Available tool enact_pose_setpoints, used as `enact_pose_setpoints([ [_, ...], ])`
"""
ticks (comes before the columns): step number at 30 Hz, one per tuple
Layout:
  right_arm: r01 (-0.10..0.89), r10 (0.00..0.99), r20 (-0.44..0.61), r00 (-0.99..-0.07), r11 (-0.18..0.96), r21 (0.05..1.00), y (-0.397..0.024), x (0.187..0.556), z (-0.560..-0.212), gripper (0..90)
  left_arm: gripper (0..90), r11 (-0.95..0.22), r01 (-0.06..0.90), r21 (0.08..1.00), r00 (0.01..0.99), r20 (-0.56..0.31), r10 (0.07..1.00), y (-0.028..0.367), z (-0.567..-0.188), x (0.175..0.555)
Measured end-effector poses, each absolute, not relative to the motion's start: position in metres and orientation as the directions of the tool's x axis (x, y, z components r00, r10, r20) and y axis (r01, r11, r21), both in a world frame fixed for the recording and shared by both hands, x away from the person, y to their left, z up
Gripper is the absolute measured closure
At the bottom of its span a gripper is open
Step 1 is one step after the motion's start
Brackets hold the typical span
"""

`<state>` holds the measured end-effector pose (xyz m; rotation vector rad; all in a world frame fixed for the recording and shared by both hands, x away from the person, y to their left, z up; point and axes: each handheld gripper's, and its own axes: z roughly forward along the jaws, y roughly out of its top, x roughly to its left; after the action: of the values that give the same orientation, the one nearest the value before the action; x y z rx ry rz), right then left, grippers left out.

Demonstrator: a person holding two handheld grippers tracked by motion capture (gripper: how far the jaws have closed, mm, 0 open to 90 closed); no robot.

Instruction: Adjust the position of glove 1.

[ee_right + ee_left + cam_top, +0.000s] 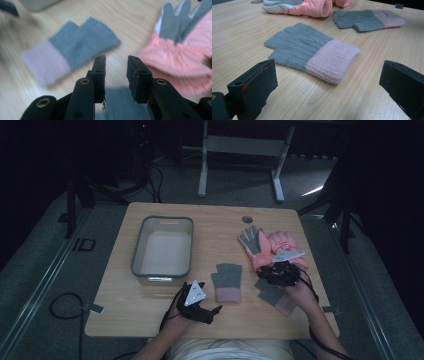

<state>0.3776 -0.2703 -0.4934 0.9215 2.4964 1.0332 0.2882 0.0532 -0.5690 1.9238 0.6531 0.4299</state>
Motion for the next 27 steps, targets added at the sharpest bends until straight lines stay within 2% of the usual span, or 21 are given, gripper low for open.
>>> enact_pose_setpoints([
  [9, 0.49, 0.647, -0.005, -0.763, 0.582, 0.649, -0.31, 0.366, -0.513, 65.2, 1.0, -0.339, 0.252, 0.907, 0.789, 0.011, 0.614, 0.053, -0.569, 0.288],
  [14, 0.517, 0.649, 0.009, -0.76, 0.597, 0.613, -0.32, 0.364, -0.528, 62.6, 1.0, -0.341, 0.251, 0.906, 0.789, 0.013, 0.614, 0.053, -0.569, 0.288],
  [21, 0.507, 0.628, 0.001, -0.779, 0.628, 0.591, -0.325, 0.365, -0.54, 60.7, 1.0, -0.344, 0.249, 0.905, 0.792, 0.015, 0.611, 0.053, -0.569, 0.288],
  [24, 0.499, 0.621, -0.017, -0.783, 0.646, 0.577, -0.322, 0.365, -0.539, 65.2, 1.0, -0.345, 0.249, 0.905, 0.792, 0.015, 0.61, 0.053, -0.569, 0.288],
  [27, 0.505, 0.631, -0.024, -0.775, 0.643, 0.576, -0.32, 0.364, -0.539, 75.1, 1.0, -0.345, 0.248, 0.905, 0.792, 0.015, 0.61, 0.053, -0.569, 0.288],
])
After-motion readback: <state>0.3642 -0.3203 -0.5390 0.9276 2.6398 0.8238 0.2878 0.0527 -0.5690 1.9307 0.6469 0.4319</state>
